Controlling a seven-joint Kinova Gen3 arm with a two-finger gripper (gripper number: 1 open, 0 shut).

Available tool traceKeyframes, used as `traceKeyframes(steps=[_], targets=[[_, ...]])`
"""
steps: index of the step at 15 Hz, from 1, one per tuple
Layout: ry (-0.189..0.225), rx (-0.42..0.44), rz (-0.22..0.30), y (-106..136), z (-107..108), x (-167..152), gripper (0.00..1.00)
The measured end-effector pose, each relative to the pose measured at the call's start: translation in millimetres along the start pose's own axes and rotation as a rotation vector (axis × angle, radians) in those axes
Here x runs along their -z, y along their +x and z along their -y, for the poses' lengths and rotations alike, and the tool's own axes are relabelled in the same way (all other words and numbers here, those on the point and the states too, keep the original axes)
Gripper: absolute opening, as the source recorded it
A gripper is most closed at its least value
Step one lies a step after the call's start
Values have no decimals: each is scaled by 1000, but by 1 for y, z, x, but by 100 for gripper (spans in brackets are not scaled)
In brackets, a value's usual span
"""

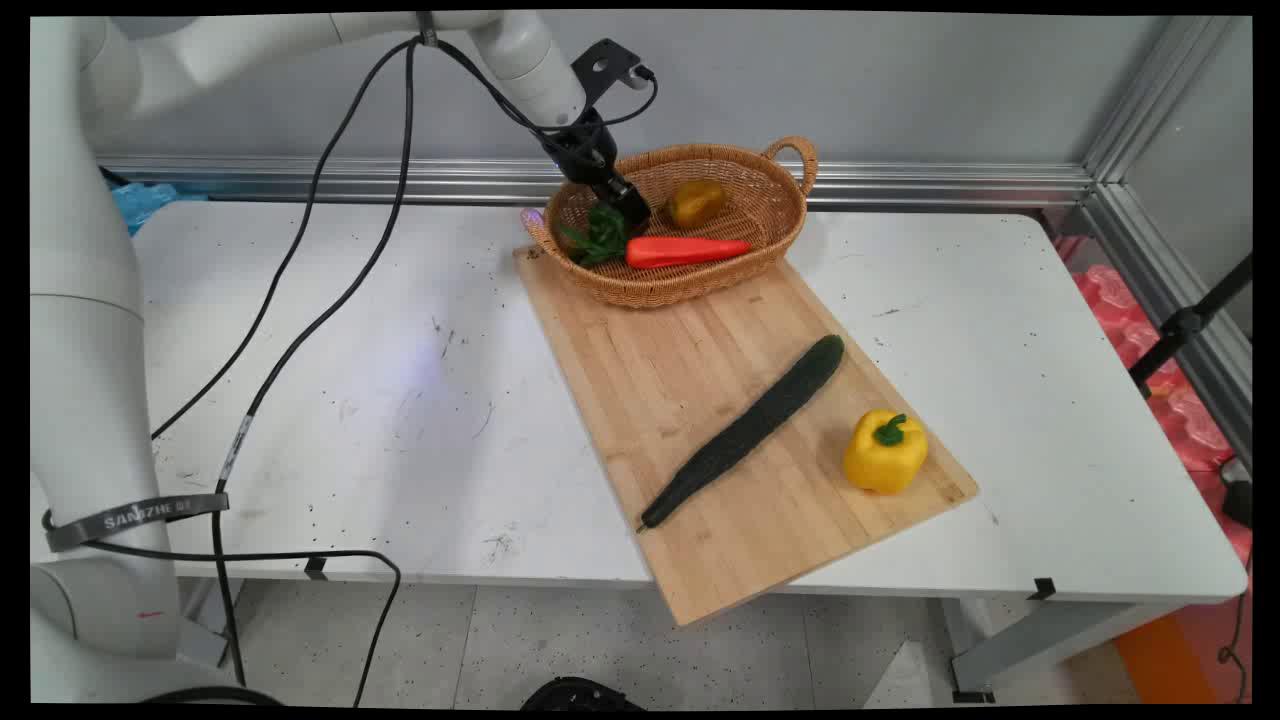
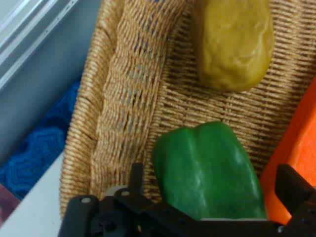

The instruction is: Pick up the cucumber from the cutting board

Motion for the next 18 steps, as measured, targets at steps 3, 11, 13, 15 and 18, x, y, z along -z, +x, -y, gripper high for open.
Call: traceKeyframes(steps=[3, 11, 13, 15, 18], targets=[[3, -21, -20, 2, -2, 16, 100], [-14, -106, -68, -2, -22, 102, 100], [-28, -128, -70, -9, -31, 122, 100], [-40, -146, -70, -15, -38, 136, 100], [-66, -174, -69, -28, -51, 159, 100]])
